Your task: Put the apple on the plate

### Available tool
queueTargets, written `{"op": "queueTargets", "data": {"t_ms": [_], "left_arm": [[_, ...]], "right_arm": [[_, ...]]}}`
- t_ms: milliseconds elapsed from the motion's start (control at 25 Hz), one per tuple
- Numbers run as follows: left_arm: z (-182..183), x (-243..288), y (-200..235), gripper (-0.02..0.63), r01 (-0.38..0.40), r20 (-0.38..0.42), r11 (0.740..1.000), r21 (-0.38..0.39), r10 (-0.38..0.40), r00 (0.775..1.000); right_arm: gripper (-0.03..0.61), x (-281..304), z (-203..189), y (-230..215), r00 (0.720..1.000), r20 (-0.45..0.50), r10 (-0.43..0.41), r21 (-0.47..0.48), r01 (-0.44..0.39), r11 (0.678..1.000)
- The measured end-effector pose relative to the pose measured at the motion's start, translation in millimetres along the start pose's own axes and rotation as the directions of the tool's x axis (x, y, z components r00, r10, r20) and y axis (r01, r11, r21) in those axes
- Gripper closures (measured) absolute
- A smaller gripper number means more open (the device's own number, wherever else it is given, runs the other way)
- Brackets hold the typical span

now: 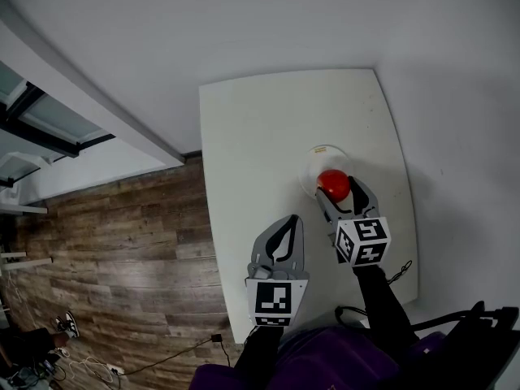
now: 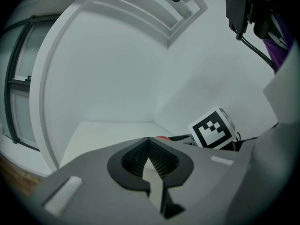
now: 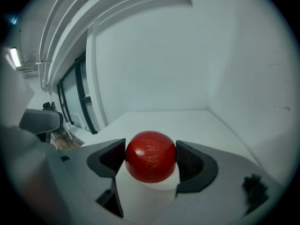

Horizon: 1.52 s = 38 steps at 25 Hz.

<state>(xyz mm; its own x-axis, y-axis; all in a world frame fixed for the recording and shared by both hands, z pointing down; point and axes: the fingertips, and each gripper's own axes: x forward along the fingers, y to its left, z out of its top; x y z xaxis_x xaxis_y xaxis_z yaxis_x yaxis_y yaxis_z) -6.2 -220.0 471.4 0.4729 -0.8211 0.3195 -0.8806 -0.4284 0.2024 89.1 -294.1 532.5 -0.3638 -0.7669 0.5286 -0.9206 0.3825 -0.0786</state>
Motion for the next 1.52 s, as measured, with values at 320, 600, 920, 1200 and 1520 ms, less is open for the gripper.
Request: {"op": "queueTargets", "data": {"t_ms": [320, 600, 920, 1200, 1520], "left_arm": [[-8, 1, 1, 0.606, -0.001, -0.014, 1.0, -0.013, 0.001, 1.0], [-14, 1, 5, 0.606, -0.013, -0.029, 1.0, -0.018, 0.013, 1.0], [-1, -15, 3, 0.606, -0.014, -0.024, 0.999, -0.034, 0.013, 1.0], [-1, -13, 4, 0.606, -0.016, -0.021, 0.999, -0.03, 0.015, 1.0], [-1, -9, 4, 0.606, -0.023, -0.007, 1.0, -0.017, 0.023, 1.0]], "right_arm": [[0.242, 9, -12, -4, 0.999, -0.033, -0.006, -0.008, 0.005, 1.0], [0.242, 18, -22, -6, 0.998, -0.059, -0.009, -0.011, 0.008, 1.0], [0.242, 5, -15, 0, 0.997, -0.076, 0.003, 0.023, -0.001, 1.0], [0.242, 10, -17, -1, 0.995, -0.093, 0.035, 0.035, -0.032, 0.999], [0.242, 14, -16, -5, 0.995, -0.085, 0.061, 0.027, -0.059, 0.998]]}}
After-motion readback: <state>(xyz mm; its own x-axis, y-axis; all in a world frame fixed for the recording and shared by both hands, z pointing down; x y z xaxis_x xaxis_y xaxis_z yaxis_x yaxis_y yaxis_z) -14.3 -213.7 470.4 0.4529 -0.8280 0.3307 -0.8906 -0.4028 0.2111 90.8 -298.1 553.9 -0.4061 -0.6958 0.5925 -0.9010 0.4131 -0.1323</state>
